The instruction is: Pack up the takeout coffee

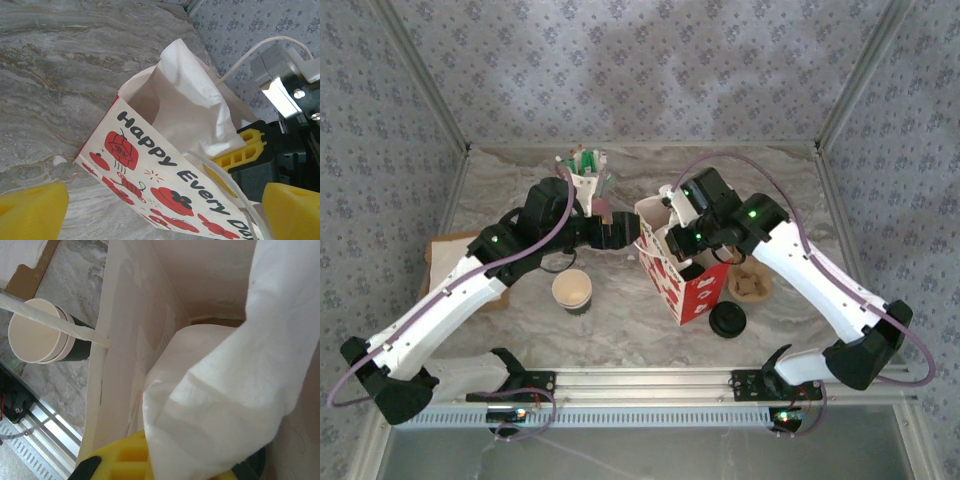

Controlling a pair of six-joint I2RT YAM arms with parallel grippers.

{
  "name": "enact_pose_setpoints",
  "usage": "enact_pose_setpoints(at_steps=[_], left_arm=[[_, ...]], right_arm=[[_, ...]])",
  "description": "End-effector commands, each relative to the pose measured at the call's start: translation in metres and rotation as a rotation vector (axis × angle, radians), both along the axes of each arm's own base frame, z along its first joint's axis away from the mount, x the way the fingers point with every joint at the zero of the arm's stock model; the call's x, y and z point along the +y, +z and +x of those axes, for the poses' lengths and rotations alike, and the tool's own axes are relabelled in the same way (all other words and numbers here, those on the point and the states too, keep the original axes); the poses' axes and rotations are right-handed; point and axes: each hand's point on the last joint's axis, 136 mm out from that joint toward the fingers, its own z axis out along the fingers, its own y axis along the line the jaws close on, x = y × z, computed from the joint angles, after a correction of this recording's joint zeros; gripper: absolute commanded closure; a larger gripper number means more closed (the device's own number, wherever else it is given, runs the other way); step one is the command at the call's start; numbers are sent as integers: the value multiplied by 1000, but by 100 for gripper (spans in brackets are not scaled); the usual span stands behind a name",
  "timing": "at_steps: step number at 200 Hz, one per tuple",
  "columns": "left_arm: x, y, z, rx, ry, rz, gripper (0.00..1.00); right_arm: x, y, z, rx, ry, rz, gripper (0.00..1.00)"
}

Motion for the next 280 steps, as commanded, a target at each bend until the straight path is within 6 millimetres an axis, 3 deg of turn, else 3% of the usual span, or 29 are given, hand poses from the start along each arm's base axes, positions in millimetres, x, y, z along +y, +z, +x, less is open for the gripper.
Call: enact_pose_setpoints(at_steps=[1,69,110,132,147,162,230,280], left_arm=[[-2,6,1,-28,-8,-9,1],[-3,7,1,-33,-9,-9,1],[-3,6,2,-31,-9,-9,1],[-2,6,2,-32,-9,-9,1],[-3,8,1,-33,-9,-12,1],[-3,8,1,-33,-10,-12,1],[-3,8,2,-33,-11,-10,1],[-5,7,3,-30,-13,-10,1]], right_arm=[[4,-11,-2,53,3,-3,100],[9,-29,-5,119,16,-14,100],[6,-25,-3,117,2,-10,100],[6,-18,0,100,-10,3,90],[6,-14,5,94,-27,14,74],[6,-11,9,92,-40,22,69],[2,7,28,61,-103,71,64],[-1,8,46,43,-153,67,62]])
